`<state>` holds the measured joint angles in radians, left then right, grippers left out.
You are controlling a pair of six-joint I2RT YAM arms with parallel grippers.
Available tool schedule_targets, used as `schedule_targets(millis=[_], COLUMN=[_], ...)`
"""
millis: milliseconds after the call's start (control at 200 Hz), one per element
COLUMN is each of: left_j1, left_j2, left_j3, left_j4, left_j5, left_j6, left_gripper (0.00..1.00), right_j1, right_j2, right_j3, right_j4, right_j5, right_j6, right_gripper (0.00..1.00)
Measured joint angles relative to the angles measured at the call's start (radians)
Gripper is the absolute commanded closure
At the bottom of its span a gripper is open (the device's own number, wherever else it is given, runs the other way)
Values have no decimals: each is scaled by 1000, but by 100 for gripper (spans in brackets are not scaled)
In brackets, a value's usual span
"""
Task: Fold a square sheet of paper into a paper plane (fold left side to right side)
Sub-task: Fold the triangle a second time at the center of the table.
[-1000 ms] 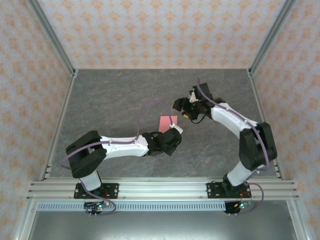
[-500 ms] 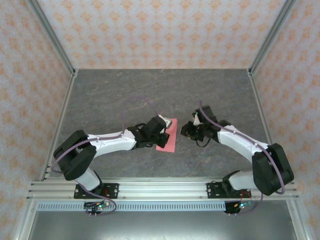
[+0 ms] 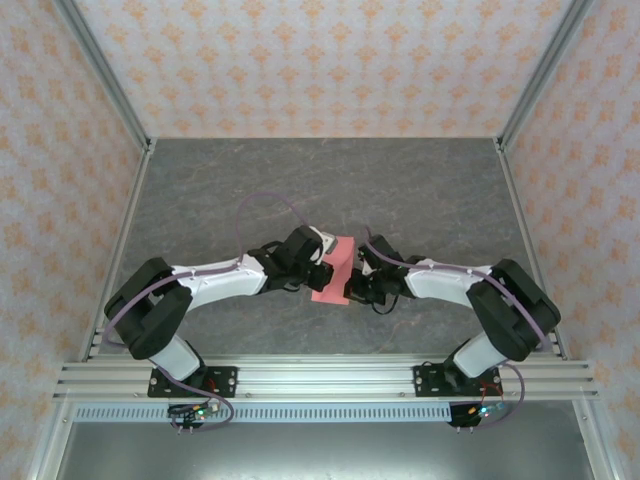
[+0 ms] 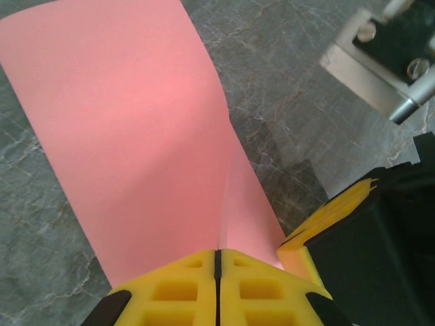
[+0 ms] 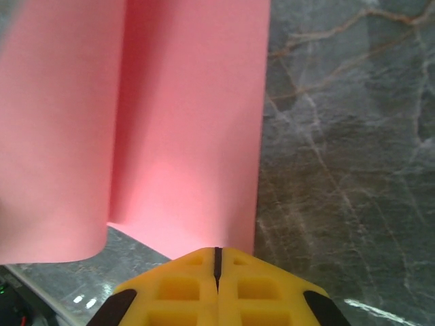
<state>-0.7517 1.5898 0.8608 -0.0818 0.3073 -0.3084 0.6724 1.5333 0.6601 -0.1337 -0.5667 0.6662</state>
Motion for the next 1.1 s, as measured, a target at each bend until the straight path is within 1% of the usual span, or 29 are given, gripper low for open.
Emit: schedule_targets(millis=[290, 550, 1101], left_j1=[34, 59, 61], left_j2=[13, 92, 177], left_j3=[7, 62, 134], left_j4=[-31, -51, -89], left_j5=[0, 16, 34], left_j6=[47, 84, 132], left_gripper=[94, 95, 95], right_j1=[2, 2, 4], right_j2=[13, 21, 23], right_j3=[8, 24, 27], right_j4=[-16, -38, -43], right_j5=[10, 10, 11], right_j6=[-5, -14, -20], right_gripper=[95, 95, 95])
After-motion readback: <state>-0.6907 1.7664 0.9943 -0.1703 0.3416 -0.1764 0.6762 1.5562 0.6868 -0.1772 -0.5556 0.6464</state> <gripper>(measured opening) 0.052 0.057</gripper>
